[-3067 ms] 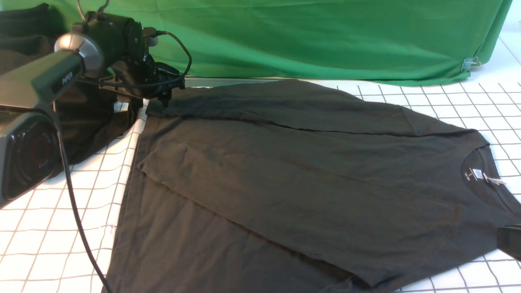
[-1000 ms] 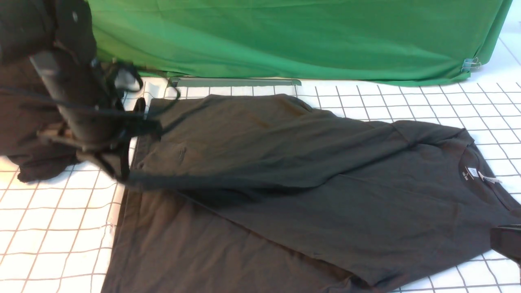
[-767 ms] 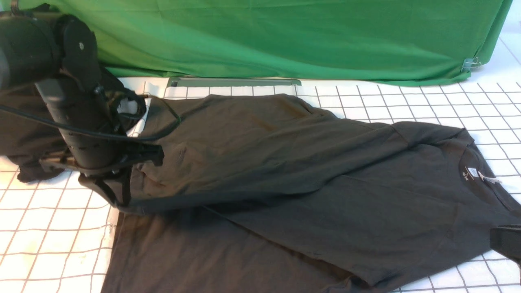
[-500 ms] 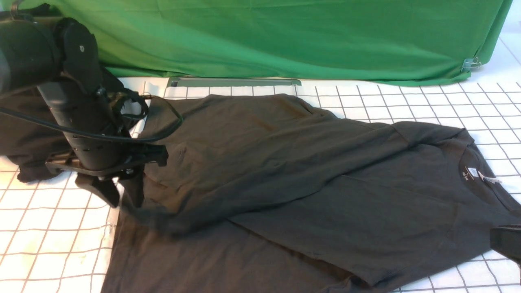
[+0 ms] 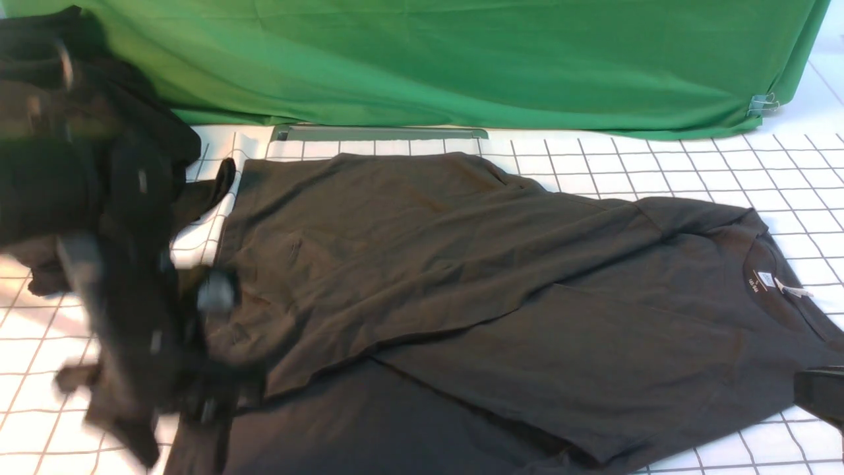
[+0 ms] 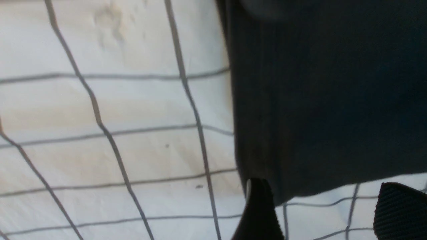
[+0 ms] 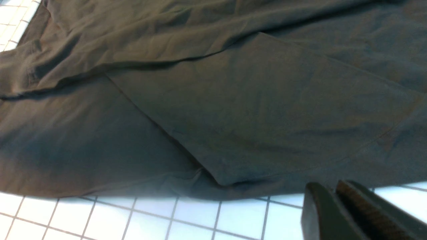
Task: Fold a long-sleeved shirt over a white checkered tablecloth.
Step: 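Grasp the near edge of the shirt at its hem and shoulder corners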
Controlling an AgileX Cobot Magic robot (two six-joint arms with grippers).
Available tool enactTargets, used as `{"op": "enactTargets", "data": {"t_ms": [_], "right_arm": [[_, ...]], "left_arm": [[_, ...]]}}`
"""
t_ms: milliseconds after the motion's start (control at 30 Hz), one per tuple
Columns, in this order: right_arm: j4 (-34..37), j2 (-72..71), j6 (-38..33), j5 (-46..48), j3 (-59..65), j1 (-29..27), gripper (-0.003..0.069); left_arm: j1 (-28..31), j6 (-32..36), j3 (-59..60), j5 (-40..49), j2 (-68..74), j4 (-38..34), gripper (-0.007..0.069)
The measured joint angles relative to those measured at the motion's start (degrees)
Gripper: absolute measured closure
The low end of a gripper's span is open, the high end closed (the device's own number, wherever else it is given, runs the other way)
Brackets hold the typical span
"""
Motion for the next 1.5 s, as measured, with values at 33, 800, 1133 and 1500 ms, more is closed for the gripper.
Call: {"op": "enactTargets", "data": {"t_ms": [33, 800, 1133, 1500], "right_arm": [[0.0, 0.0, 0.0, 0.1, 0.0, 0.0, 0.0606], [3.0, 24.2, -17.8, 19.2, -11.6, 3.1, 0.0591], [-10.0, 44.0, -11.6, 3.4, -11.9, 18.1, 0.0254], [-14.9, 56.7, -7.6, -4.2, -12.5, 18.3, 0.0315]], "left_arm": [[-0.9, -1.5, 3.6, -1.6, -1.5, 0.7, 0.0199], [-1.3, 1.0, 18.2, -19.8, -7.6, -1.8, 0.0598], [-1.3, 1.2, 18.2, -12.1, -22.6, -1.5, 0.0610], [-1.3, -0.7, 18.3, -11.1, -27.6, 1.7, 0.0610]]}}
